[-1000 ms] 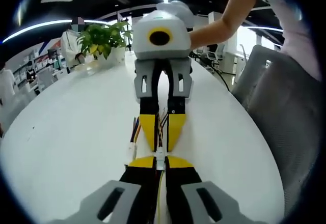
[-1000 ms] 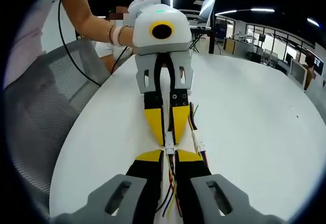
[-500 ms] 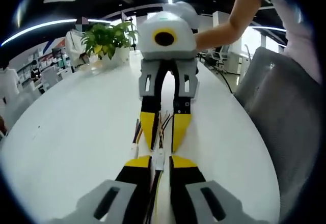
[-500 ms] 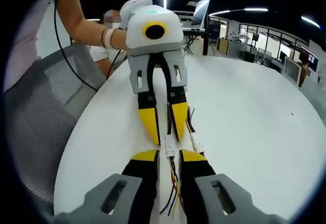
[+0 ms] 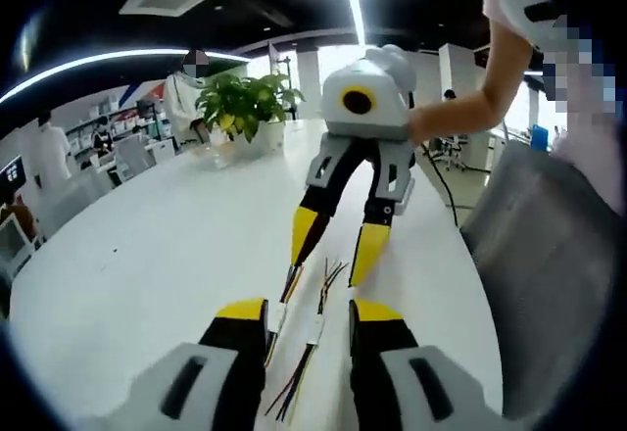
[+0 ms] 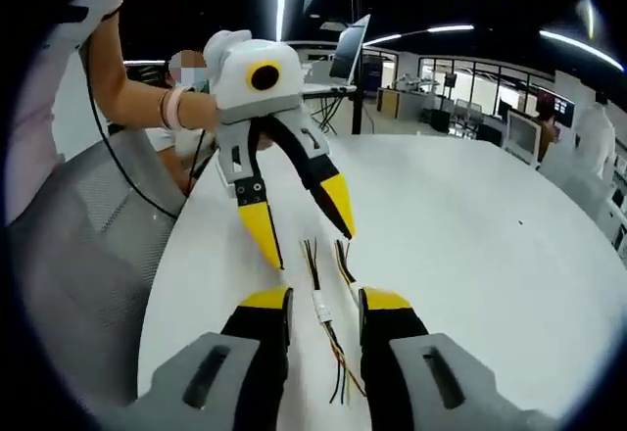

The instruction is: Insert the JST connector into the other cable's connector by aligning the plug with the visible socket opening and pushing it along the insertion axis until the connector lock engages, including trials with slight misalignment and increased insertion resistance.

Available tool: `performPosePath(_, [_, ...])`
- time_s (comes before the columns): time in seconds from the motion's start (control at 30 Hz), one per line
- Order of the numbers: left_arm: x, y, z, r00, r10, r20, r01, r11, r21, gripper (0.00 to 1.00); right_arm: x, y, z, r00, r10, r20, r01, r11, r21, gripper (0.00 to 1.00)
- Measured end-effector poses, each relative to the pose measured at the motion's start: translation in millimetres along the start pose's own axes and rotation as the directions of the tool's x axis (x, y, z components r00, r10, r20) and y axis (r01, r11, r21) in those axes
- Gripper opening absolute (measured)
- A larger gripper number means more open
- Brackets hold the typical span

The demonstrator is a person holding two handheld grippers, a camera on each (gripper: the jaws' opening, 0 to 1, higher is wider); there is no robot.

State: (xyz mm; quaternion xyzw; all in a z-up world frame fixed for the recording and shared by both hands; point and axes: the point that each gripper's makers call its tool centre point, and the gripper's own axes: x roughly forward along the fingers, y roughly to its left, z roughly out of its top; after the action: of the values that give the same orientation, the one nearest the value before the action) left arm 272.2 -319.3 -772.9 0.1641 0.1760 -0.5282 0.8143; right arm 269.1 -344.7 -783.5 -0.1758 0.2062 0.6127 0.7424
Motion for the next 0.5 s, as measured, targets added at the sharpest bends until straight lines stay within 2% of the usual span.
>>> performPosePath(0.07, [-5.6, -1.4, 2.1, 1.0, 0.019, 0.002, -0.019, 1.0, -0.017, 0.33, -4.5, 3.4, 3.7, 1.0, -0.016, 0.006, 0.016, 1.0, -0.001, 0.29])
performPosePath(0.2, [-19.4, -5.5, 5.3, 0.998, 0.061, -0.003, -0.061, 0.997, -0.048, 0.47, -12.1, 6.8, 6.8, 0.998, -0.055, 0.002, 0.055, 0.998, 0.025, 0.38])
performPosePath(0.27, [-26.4, -8.4, 7.6, 0.997, 0.071, 0.008, -0.07, 0.993, -0.092, 0.49, -15.9, 9.5, 4.7, 0.997, -0.072, -0.022, 0.073, 0.997, 0.04, 0.43])
performPosePath(0.3, [-31.1, -9.9, 9.7, 0.997, 0.08, 0.01, -0.079, 0.991, -0.104, 0.5, -19.7, 7.5, 1.2, 0.992, -0.113, -0.05, 0.115, 0.992, 0.053, 0.48])
performPosePath(0.37, [-37.3, -10.7, 14.5, 0.994, 0.109, 0.018, -0.106, 0.988, -0.108, 0.56, -23.7, 8.7, -1.5, 0.988, -0.138, -0.074, 0.142, 0.989, 0.048, 0.54])
performPosePath(0.43, [-44.2, -13.1, 20.6, 0.99, 0.137, 0.026, -0.133, 0.985, -0.112, 0.64, -28.9, 10.3, -1.4, 0.984, -0.161, -0.071, 0.167, 0.982, 0.085, 0.59])
performPosePath(0.5, [-50.8, -16.3, 27.3, 0.987, 0.157, 0.036, -0.152, 0.983, -0.102, 0.65, -35.3, 13.1, 1.6, 0.981, -0.182, -0.065, 0.189, 0.975, 0.12, 0.63])
